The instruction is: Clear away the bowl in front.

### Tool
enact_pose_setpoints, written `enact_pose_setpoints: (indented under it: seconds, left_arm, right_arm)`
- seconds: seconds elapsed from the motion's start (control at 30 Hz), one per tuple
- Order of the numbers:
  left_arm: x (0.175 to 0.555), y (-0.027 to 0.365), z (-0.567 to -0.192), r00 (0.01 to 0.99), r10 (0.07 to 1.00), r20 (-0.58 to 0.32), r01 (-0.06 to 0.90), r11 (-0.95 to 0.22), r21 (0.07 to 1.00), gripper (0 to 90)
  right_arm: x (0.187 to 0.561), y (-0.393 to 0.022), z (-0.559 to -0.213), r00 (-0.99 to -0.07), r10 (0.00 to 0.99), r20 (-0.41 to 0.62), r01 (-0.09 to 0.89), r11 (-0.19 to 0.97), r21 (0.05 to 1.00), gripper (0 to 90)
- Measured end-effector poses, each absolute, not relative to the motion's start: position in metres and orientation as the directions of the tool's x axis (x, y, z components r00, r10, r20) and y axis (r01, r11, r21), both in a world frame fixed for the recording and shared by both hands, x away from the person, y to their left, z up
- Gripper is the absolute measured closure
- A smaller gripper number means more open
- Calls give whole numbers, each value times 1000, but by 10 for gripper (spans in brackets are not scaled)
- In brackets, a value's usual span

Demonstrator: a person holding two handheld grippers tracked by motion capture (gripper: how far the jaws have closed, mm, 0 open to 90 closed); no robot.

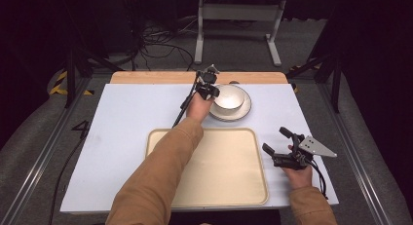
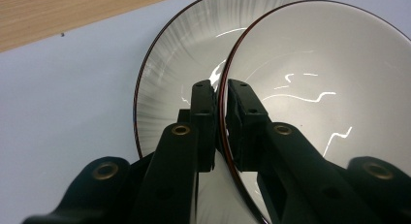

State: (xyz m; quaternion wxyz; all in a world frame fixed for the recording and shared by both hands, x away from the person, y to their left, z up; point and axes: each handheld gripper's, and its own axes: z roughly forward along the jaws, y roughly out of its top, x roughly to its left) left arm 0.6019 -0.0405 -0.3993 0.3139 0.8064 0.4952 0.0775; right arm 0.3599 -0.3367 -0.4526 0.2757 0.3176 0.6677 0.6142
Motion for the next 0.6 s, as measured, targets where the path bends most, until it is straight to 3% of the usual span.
enact_pose_setpoints:
  seconds: [0.6]
  left_arm:
    - [601, -45, -397, 489, 860, -147, 744, -323, 584, 836]
  right_arm:
    - [360, -337, -453, -646, 763, 24, 84, 40, 996, 44]
